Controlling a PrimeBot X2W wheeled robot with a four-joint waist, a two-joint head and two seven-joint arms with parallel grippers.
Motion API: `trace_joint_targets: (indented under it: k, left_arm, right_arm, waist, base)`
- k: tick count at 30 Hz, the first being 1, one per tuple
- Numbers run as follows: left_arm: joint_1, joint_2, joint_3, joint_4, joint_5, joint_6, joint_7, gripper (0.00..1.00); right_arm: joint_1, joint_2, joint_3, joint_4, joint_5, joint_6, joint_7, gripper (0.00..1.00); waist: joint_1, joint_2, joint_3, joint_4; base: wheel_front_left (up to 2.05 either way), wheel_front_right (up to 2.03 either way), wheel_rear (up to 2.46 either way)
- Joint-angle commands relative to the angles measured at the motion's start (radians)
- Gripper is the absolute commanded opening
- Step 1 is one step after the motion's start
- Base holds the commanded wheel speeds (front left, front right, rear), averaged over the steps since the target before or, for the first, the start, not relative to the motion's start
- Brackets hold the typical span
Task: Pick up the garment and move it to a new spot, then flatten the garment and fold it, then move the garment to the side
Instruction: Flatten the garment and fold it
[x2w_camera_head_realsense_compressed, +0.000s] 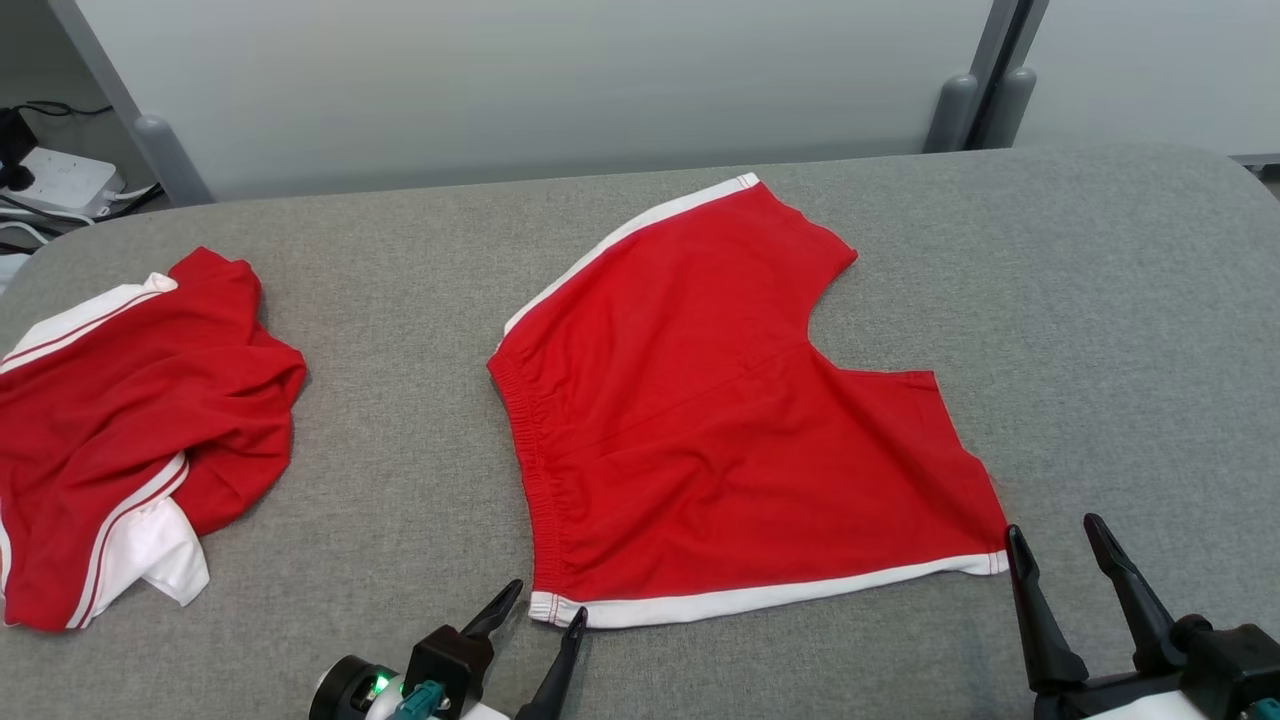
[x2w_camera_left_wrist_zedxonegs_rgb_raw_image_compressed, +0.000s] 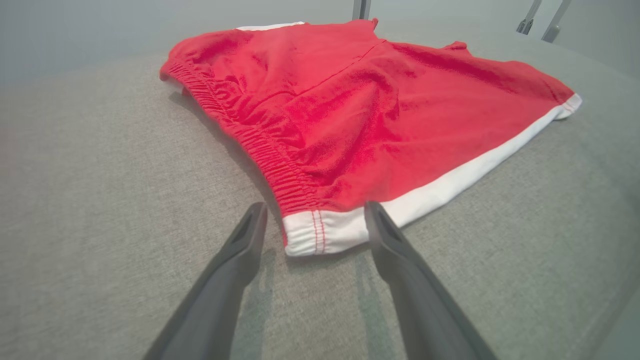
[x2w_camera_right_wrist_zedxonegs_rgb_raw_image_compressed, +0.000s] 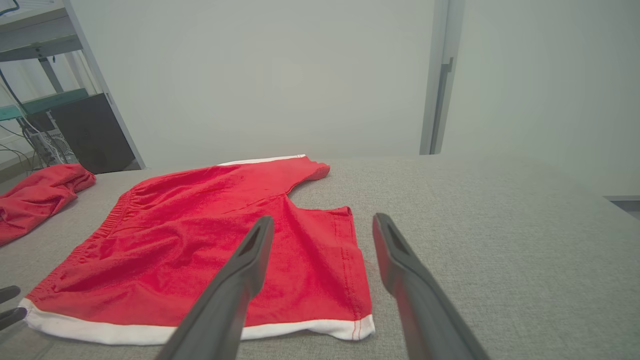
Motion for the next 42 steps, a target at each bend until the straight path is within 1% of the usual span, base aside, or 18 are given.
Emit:
trace_joint_targets:
  k: [1,14,15,16,17,26,29,34,37,42]
  left_arm:
    - [-0.051,0.007,0.024,-0.012,0.0,-0.002,-0.006,1.0]
    - [-0.088,0.022,-0.015,0.043,-0.018,-0.006,-0.006,1.0]
    - [-0.091,0.022,-0.019,0.048,-0.019,-0.007,-0.006,0.85]
    - [-0.095,0.023,-0.024,0.052,-0.02,-0.007,-0.006,0.44]
    - [-0.098,0.023,-0.028,0.055,-0.023,-0.007,-0.006,0.0]
    - [-0.099,0.038,-0.029,0.056,-0.056,-0.008,-0.006,0.0]
    - [-0.093,0.053,-0.018,0.045,-0.065,-0.008,-0.006,0.0]
    - [-0.07,0.095,-0.006,0.015,-0.079,-0.008,-0.006,0.0]
    - [-0.056,0.108,0.0,-0.003,-0.095,-0.008,0.002,0.0]
    - [-0.036,0.121,0.005,-0.044,-0.115,-0.008,0.018,0.0]
  right_arm:
    - [-0.039,-0.014,0.022,-0.027,0.002,0.004,-0.013,1.0]
    - [-0.047,-0.014,0.023,-0.027,0.01,0.004,-0.013,1.0]
    - [-0.047,-0.015,0.024,-0.027,0.011,0.004,-0.013,1.0]
    - [-0.047,-0.017,0.024,-0.027,0.011,0.004,-0.013,1.0]
    - [-0.047,-0.018,0.024,-0.027,0.011,0.004,-0.013,1.0]
    - [-0.047,-0.024,0.023,-0.023,0.013,0.004,-0.013,1.0]
    - [-0.047,-0.024,0.028,-0.011,0.017,0.004,-0.013,1.0]
    - [-0.048,-0.023,0.03,0.009,0.032,0.004,-0.013,1.0]
    - [-0.043,-0.027,0.036,0.044,0.043,0.004,-0.013,1.0]
    - [-0.045,-0.035,0.076,0.142,0.091,0.004,-0.013,1.0]
  waist:
    - [0.0,-0.0001,0.004,-0.002]
    - [0.0,-0.0001,0.014,-0.003]
    - [0.0,-0.0001,0.014,-0.002]
    - [0.0,-0.0001,0.013,-0.002]
    - [0.0,-0.0001,0.013,-0.001]
    - [0.0,-0.0001,0.01,0.009]
    - [0.0,-0.0001,0.008,0.014]
    - [0.0,-0.0001,0.007,0.026]
    - [0.0,-0.0001,0.005,0.034]
    - [0.0,-0.0001,0.009,0.046]
  base:
    - [0.0,0.0,0.0]
    - [0.0,0.0,0.0]
    - [0.0,0.0,0.0]
    - [0.0,0.0,0.0]
    - [0.0,0.0,0.0]
    - [0.0,0.0,0.0]
    - [0.0,0.0,0.0]
    - [0.0,0.0,0.0]
    - [0.0,0.0,0.0]
    - [0.0,0.0,0.0]
